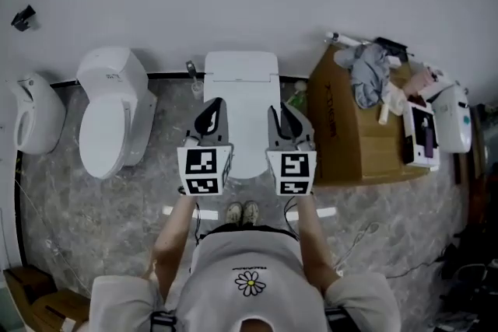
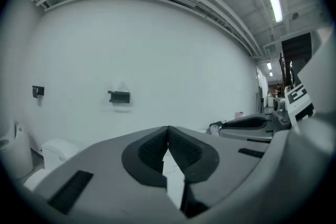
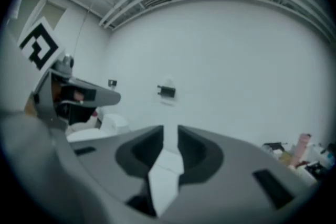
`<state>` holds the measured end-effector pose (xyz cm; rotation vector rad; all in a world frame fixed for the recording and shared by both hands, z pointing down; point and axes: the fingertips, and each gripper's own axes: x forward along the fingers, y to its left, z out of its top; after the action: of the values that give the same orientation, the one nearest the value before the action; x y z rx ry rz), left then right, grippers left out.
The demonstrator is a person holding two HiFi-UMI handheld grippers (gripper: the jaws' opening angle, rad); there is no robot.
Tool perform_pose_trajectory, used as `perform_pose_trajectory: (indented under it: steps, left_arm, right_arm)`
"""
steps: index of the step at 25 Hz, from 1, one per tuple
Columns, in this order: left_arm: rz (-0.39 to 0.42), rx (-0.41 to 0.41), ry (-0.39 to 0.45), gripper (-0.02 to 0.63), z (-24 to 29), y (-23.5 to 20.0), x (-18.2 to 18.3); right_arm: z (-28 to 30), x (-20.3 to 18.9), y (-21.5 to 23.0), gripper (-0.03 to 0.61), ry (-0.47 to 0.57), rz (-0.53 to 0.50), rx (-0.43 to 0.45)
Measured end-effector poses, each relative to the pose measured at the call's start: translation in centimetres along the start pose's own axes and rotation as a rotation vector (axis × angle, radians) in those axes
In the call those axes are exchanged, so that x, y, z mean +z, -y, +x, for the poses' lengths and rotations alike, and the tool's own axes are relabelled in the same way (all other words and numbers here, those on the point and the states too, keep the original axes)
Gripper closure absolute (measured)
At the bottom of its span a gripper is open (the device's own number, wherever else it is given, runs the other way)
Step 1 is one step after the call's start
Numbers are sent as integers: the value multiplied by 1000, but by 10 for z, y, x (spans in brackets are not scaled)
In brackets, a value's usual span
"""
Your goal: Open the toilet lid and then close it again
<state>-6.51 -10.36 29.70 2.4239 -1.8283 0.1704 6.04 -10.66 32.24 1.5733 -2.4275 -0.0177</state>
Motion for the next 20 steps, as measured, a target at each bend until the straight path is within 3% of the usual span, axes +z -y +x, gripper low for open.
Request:
perform_pose_trajectory:
  steps: [5,8,20]
  left_arm:
    - [-60,59,155,595,-50,-3,55]
    - [-67,93,211,595,-76,1,72]
    - [-56,113,236,595,-94,12,75]
  right_arm:
    - [-54,65,-10,514,210,83,8]
    - [-79,85,-8,525,282,114,12]
    - [-104,84,2,546,290,82,-19]
